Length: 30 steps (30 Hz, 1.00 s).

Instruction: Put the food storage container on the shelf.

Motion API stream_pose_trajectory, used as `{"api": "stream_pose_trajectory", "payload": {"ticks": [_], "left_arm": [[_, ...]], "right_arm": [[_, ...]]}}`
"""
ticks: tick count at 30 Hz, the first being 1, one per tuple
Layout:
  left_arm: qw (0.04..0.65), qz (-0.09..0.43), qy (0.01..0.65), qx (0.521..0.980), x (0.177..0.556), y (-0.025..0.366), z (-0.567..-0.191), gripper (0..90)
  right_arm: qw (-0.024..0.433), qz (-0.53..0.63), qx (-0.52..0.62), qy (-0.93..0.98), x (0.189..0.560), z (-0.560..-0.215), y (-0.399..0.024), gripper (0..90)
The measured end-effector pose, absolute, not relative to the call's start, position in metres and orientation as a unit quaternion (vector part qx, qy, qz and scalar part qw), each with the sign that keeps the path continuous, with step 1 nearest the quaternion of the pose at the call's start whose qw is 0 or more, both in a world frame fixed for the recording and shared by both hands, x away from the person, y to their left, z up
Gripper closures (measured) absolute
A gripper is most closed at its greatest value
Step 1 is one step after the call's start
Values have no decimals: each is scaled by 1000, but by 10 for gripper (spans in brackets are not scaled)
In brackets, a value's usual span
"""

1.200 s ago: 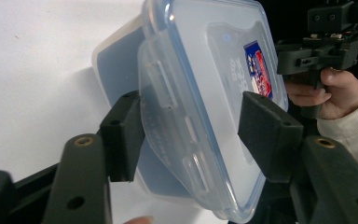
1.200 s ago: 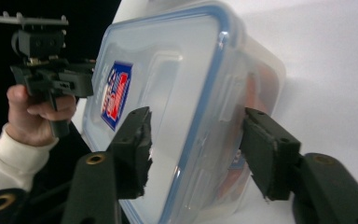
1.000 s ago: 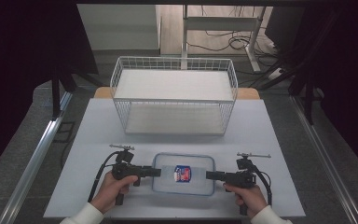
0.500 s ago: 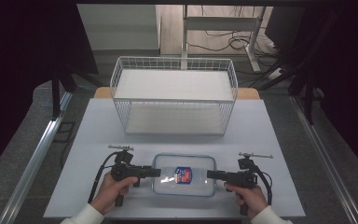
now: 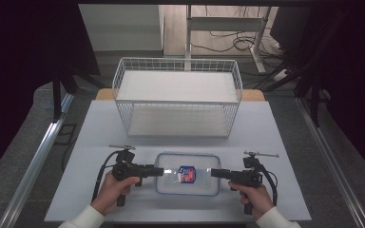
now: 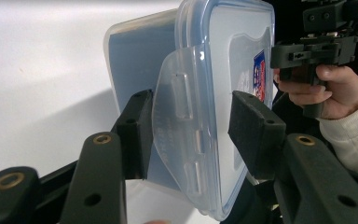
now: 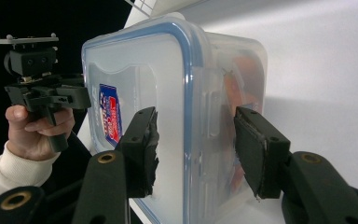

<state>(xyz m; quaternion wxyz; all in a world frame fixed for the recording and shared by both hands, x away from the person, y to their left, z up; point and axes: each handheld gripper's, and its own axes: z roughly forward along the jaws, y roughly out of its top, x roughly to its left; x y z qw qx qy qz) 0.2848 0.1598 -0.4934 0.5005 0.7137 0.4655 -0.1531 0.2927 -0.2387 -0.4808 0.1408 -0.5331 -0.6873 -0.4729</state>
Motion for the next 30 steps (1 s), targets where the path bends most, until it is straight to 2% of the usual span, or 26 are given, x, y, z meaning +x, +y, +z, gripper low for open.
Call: {"api": "stream_pose_trajectory", "payload": {"ticks": [11, 20, 30], "left_arm": [[506, -146, 462, 713, 308, 170, -488, 514], [520, -121, 455, 713, 344, 186, -478, 513], [527, -112, 454, 709, 385, 199, -487, 512]], "right_arm": [[133, -475, -524, -695, 316, -473, -229, 505], [118, -481, -502, -709, 356, -459, -212, 504], [96, -485, -487, -720, 401, -459, -196, 504]]}}
